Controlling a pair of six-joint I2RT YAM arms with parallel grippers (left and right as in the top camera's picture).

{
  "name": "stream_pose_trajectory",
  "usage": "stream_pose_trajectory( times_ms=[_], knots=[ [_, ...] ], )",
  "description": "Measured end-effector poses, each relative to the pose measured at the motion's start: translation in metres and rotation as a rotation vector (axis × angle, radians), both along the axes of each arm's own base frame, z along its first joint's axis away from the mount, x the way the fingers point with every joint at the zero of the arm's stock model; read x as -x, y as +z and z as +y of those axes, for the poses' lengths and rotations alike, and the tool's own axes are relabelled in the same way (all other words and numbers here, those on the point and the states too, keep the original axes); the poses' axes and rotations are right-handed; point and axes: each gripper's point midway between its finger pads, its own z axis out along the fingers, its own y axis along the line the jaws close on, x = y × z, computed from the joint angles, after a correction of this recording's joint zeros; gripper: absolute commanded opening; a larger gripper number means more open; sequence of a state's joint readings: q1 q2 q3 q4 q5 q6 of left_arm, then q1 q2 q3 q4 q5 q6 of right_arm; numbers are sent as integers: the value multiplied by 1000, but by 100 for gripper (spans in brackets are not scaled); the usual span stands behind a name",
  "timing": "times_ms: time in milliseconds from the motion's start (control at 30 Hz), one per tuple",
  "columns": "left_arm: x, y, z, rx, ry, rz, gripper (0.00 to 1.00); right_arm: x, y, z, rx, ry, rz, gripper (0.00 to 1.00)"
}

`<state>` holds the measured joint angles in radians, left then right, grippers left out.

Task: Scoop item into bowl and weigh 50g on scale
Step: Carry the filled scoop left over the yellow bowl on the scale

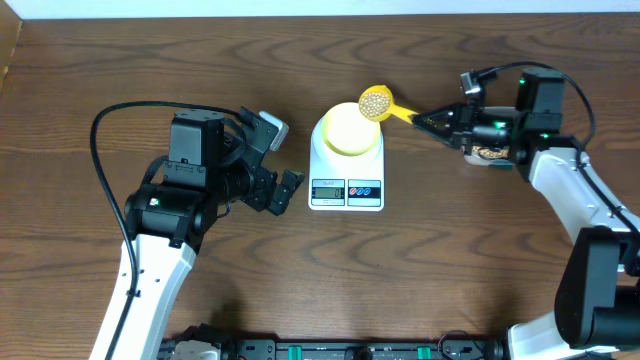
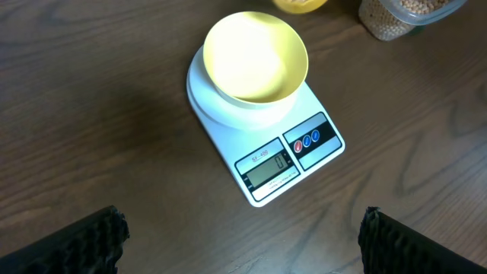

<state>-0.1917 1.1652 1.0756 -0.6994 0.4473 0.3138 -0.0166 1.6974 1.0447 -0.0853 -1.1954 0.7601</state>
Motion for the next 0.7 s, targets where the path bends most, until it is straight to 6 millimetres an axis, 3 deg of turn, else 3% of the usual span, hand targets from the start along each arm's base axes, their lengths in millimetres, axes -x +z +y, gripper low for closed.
stream_pose_trajectory(
  times_ms=[333, 700],
  knots=[
    [0, 0, 0, 0, 0, 0, 100, -10, -30, 37, 213, -55, -61, 1],
    [0, 0, 0, 0, 0, 0, 100, -13, -38, 47, 354, -11, -253, 2]
  ],
)
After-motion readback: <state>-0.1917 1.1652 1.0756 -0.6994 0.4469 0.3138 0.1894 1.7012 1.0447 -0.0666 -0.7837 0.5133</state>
